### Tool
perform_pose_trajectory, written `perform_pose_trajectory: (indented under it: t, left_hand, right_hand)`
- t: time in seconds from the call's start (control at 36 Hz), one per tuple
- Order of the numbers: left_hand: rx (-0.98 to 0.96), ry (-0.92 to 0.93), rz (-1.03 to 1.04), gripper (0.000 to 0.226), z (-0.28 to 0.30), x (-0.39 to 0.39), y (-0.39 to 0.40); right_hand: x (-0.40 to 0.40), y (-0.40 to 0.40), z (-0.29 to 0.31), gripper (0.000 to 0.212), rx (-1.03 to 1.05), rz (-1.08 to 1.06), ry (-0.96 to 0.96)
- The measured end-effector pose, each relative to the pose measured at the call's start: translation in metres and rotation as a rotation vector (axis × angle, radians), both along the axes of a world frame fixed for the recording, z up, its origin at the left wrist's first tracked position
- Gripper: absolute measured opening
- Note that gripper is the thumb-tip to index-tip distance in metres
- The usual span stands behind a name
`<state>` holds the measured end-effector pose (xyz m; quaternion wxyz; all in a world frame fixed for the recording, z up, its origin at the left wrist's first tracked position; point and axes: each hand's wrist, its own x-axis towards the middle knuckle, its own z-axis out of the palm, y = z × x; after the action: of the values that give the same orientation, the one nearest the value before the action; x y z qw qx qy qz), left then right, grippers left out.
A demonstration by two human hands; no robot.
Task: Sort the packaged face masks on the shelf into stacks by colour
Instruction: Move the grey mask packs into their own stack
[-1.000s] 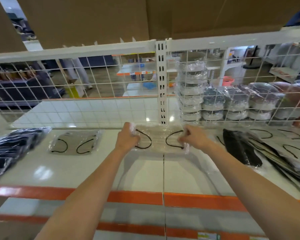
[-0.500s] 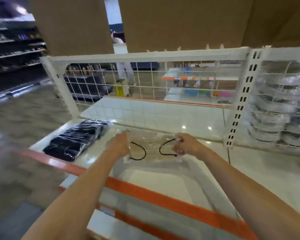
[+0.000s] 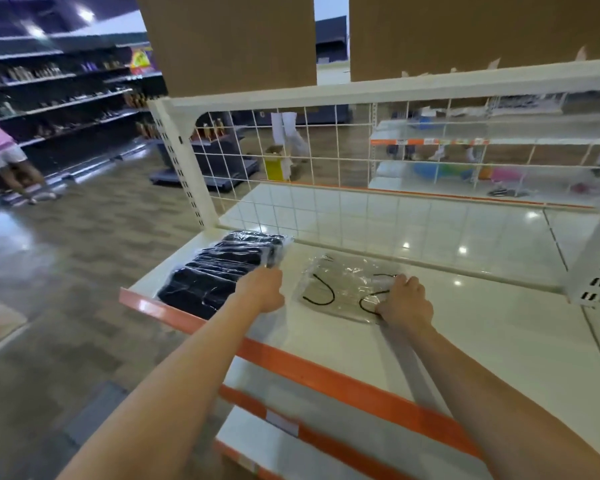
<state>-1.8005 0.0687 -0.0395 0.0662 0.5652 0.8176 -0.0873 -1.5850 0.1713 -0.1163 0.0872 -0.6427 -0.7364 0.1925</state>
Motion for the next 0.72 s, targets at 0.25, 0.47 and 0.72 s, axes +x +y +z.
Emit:
perform_pose_trajectory:
  t: [0.25,0.47,0.72]
  left_hand:
    - [-0.014,0.039,-0.113,0.039,-0.001,0.016,0.018]
    - [-0.032,0.067,-0.252,0.035,-0.002,0.079,0.043]
    - [-0.036,0.063,-0.491,0.031,-0.001,0.201,0.078]
  right_hand:
    - [0.006,0.003,0.016,0.056,0.048,0.029,-0.166]
    - [0.062,-0.002,0.025,0.052,0.132,0.160,-0.365]
    - [0.178,-0.017,0.045,0.042,0.160,0.256,-0.412]
